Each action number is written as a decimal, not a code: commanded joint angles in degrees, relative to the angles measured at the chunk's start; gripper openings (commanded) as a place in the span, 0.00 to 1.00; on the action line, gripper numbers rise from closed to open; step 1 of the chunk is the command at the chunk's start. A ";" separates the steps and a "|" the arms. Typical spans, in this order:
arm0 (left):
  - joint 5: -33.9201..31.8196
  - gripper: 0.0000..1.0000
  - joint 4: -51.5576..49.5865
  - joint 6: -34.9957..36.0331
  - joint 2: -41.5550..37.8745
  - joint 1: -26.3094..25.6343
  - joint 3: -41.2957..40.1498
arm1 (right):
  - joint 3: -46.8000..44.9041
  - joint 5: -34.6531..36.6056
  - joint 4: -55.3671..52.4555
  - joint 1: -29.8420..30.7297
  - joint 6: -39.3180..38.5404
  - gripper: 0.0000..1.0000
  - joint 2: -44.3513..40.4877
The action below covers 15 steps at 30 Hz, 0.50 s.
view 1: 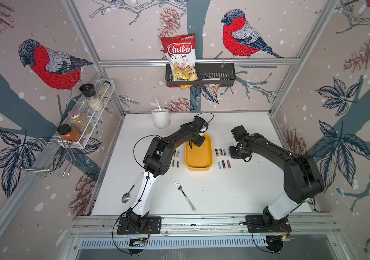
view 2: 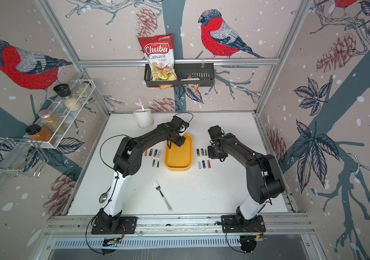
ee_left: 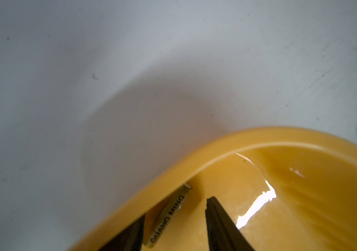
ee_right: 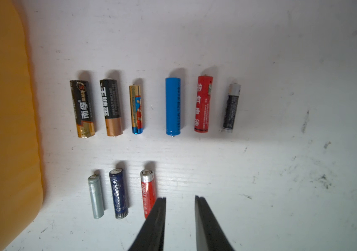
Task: Take the batteries out of the storage box
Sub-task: Pick up the battery from the storage box.
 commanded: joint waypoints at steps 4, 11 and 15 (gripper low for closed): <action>1.56 0.41 -0.73 -0.93 -0.16 0.05 0.27 | 0.48 0.73 -0.60 0.02 -0.76 0.30 -0.42; 2.34 0.30 -2.46 -2.14 0.49 0.07 0.19 | -0.25 0.68 -0.18 -0.35 -0.98 0.30 -0.90; 2.55 0.27 -3.34 -2.66 0.62 0.04 0.27 | -0.26 0.41 0.12 -0.40 -1.05 0.30 -0.96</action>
